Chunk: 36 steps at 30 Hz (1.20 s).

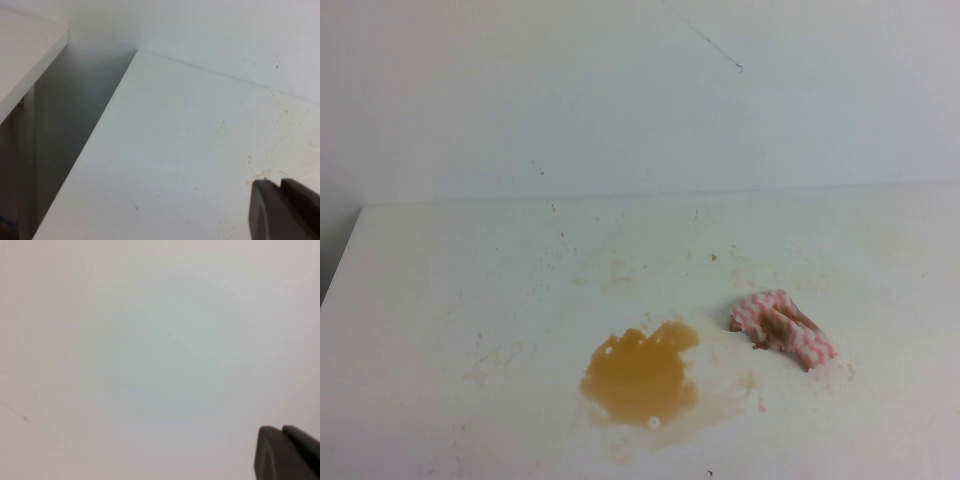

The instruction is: Wipe the table

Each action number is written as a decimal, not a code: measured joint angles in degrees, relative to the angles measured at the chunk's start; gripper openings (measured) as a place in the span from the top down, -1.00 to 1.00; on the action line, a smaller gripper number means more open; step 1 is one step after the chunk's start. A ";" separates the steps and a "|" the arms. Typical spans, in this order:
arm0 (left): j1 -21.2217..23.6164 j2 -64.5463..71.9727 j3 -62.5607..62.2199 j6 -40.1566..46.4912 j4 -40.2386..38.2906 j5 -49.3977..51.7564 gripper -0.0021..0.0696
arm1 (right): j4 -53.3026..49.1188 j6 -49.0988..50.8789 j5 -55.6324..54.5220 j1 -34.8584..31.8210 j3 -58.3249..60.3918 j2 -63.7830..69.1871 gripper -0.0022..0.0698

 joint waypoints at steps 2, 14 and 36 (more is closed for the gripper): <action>0.00 0.00 0.00 0.00 0.00 0.00 0.94 | 0.00 1.88 6.27 0.00 -3.38 5.56 0.95; 0.00 0.00 0.00 0.00 0.00 0.00 0.94 | 8.51 -14.64 30.16 7.53 -21.62 34.92 0.95; 0.00 0.00 0.00 0.00 0.00 0.00 0.94 | 35.13 -45.41 43.09 10.54 -30.08 53.48 0.95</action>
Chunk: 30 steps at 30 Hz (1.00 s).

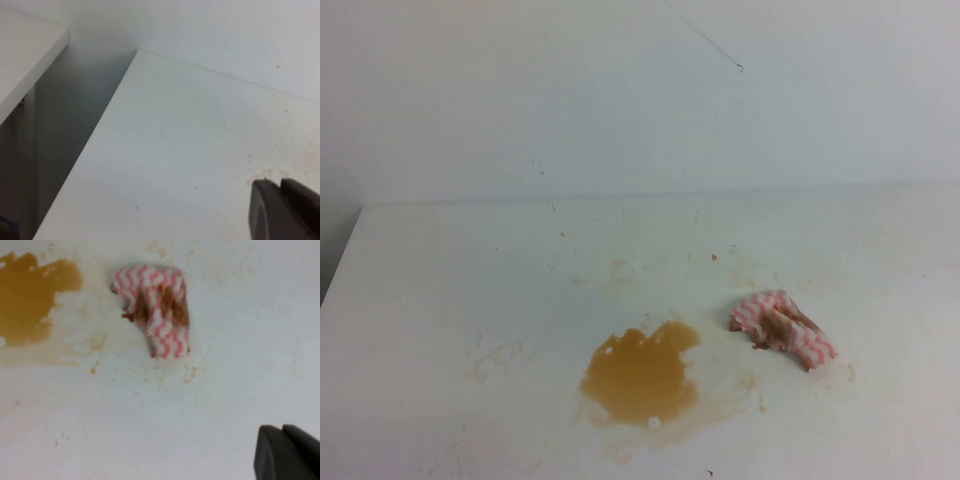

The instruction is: Wipe the table

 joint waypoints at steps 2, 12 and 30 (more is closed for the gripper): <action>0.00 0.00 0.00 0.00 0.00 0.00 0.94 | 0.91 -0.81 4.00 0.27 -3.37 3.24 0.95; 0.00 0.00 0.00 0.00 0.00 0.00 0.94 | -2.58 3.89 11.48 9.46 -20.68 20.27 0.47; 0.00 0.00 0.00 0.00 0.00 0.00 0.94 | -3.86 8.06 3.48 13.06 -27.27 45.50 0.21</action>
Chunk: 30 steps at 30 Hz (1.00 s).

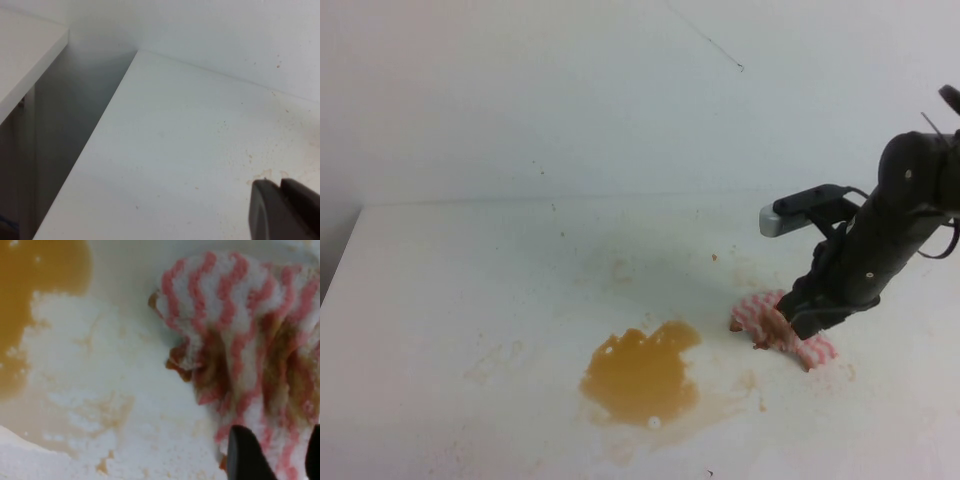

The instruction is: Wipe the table

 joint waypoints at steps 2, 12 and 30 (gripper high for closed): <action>0.00 0.00 0.00 0.00 0.00 0.00 0.94 | 0.00 0.00 -0.82 0.38 0.00 1.58 0.21; 0.00 0.00 0.00 0.00 0.00 0.00 0.94 | 0.10 0.11 -2.76 2.51 -0.68 5.48 0.44; 0.00 0.00 0.00 0.00 0.00 0.00 0.94 | 8.91 -0.91 -3.14 11.63 -9.10 11.42 0.85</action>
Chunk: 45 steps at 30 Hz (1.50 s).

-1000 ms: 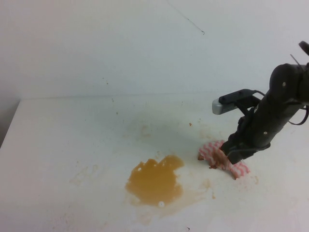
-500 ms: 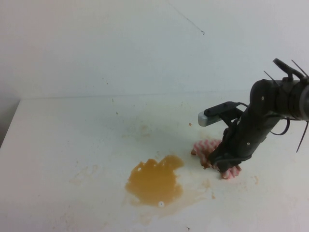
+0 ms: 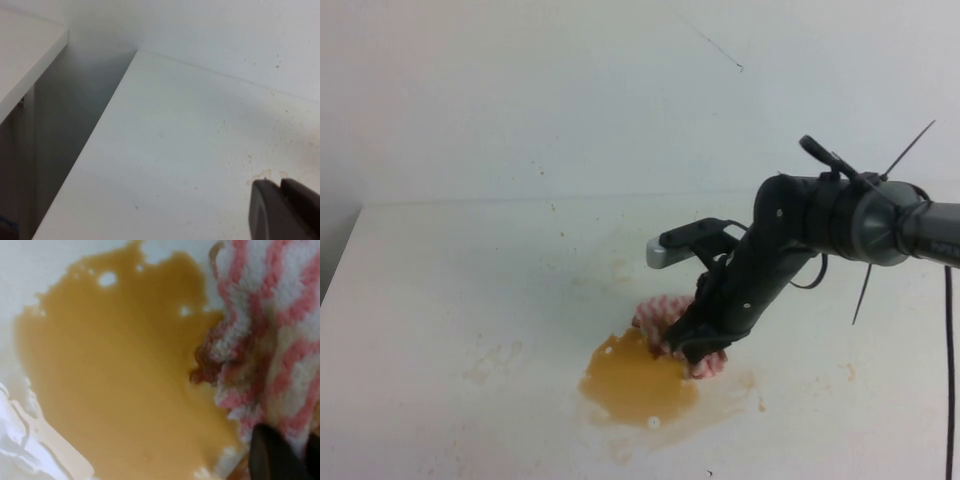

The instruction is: Wipe the table

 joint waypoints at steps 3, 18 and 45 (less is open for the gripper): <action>0.00 0.00 0.00 0.00 0.00 0.00 0.94 | 0.27 0.00 0.64 2.31 -2.50 1.48 0.85; 0.00 0.00 0.00 0.00 0.00 0.00 0.95 | 0.34 2.84 3.93 7.12 -8.47 3.94 0.85; 0.00 0.00 0.00 0.00 0.00 0.00 0.94 | 0.76 11.57 5.09 16.86 -9.08 2.65 0.86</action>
